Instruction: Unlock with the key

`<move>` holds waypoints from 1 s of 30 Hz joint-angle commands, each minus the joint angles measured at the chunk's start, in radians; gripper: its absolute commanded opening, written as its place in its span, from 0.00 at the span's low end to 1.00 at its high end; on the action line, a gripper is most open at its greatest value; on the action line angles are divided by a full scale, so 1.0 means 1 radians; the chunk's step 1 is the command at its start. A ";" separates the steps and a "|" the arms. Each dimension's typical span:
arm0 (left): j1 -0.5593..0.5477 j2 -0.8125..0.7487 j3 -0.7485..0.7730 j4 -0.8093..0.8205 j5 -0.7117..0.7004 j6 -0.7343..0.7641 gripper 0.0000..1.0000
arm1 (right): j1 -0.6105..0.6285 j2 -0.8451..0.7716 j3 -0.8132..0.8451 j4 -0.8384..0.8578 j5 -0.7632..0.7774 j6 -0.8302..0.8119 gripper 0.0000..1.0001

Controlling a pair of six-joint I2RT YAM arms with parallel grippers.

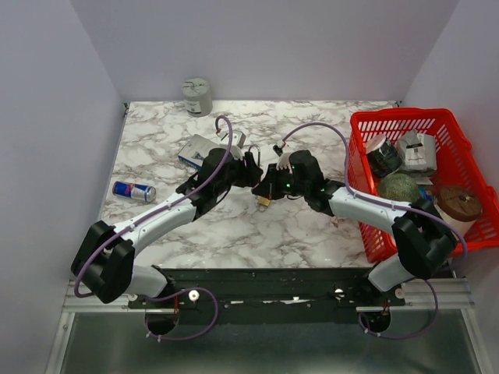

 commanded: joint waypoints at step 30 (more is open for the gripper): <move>-0.016 0.089 0.068 -0.044 0.169 -0.002 0.00 | 0.009 -0.112 -0.022 0.099 0.235 -0.059 0.01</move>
